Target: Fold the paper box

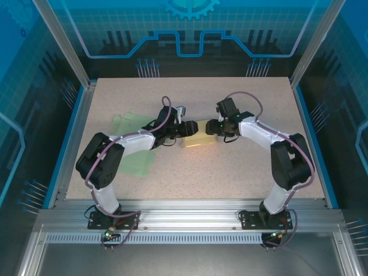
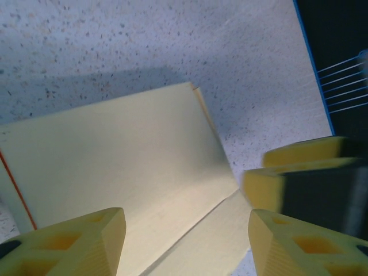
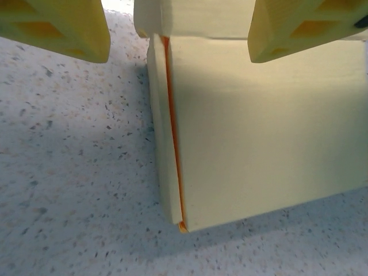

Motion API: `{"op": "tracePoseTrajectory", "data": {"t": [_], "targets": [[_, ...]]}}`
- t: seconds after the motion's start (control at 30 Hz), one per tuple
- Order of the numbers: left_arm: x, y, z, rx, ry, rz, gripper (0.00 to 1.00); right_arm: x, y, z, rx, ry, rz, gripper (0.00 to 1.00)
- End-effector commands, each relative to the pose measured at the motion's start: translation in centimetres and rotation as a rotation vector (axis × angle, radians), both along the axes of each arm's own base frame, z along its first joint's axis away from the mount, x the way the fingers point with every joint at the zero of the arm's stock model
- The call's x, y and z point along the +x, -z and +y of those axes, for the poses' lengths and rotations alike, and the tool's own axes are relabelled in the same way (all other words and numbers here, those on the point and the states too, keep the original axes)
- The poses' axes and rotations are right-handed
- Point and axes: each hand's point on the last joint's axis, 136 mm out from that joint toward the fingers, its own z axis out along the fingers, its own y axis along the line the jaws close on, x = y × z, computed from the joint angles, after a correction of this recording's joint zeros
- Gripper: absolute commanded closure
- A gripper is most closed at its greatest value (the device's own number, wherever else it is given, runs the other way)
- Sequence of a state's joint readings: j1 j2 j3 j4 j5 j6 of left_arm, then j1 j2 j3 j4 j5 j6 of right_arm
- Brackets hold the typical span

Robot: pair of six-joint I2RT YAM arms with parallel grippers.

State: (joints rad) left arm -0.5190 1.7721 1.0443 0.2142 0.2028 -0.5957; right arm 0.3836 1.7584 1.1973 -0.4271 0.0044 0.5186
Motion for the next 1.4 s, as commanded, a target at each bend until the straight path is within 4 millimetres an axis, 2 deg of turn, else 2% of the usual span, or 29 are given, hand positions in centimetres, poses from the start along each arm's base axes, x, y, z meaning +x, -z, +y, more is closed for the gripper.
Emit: {"op": "tracePoseTrajectory", "data": {"t": [0.0, 0.1, 0.23, 0.33, 0.5, 0.6, 0.83, 0.97, 1.03, 1.17, 1.37], "targets": [[0.7, -2.5, 1.3, 0.058, -0.049, -0.056, 0.39, -0.3, 0.8, 0.4, 0.06, -0.031, 0.06, 0.35], [0.9, -1.2, 3.6, 0.175, -0.135, -0.024, 0.38, -0.3, 1.8, -0.1, 0.046, -0.028, 0.069, 0.35], [1.2, 0.7, 5.3, 0.304, -0.181, 0.026, 0.38, -0.7, 3.6, -0.2, 0.046, -0.033, 0.11, 0.35], [1.4, 2.5, 5.5, 0.358, -0.177, 0.07, 0.38, -1.0, 4.8, -0.1, 0.055, -0.038, 0.14, 0.36], [1.6, 4.9, 4.7, 0.361, -0.152, 0.127, 0.44, -1.5, 6.0, 0.1, 0.075, -0.04, 0.157, 0.36], [1.5, 6.0, 4.6, 0.367, -0.144, 0.151, 0.48, -1.7, 6.1, 0.3, 0.099, -0.048, 0.155, 0.36], [1.1, 8.5, 6.1, 0.386, -0.181, 0.219, 0.63, -1.6, 5.4, 1.1, 0.194, -0.061, 0.14, 0.35], [0.9, 9.6, 6.8, 0.338, -0.192, 0.269, 0.81, -1.4, 5.1, 1.4, 0.306, -0.047, 0.142, 0.34], [0.8, 10.2, 7.4, 0.312, -0.205, 0.292, 0.86, -1.4, 4.9, 1.6, 0.372, -0.043, 0.138, 0.34], [0.8, 10.9, 8.2, 0.257, -0.212, 0.323, 0.9, -1.1, 4.0, 2.3, 0.498, -0.052, 0.104, 0.3], [0.9, 11.8, 8.3, 0.196, -0.208, 0.366, 0.95, -0.4, 3.0, 3.2, 0.615, -0.061, 0.088, 0.29]]}}
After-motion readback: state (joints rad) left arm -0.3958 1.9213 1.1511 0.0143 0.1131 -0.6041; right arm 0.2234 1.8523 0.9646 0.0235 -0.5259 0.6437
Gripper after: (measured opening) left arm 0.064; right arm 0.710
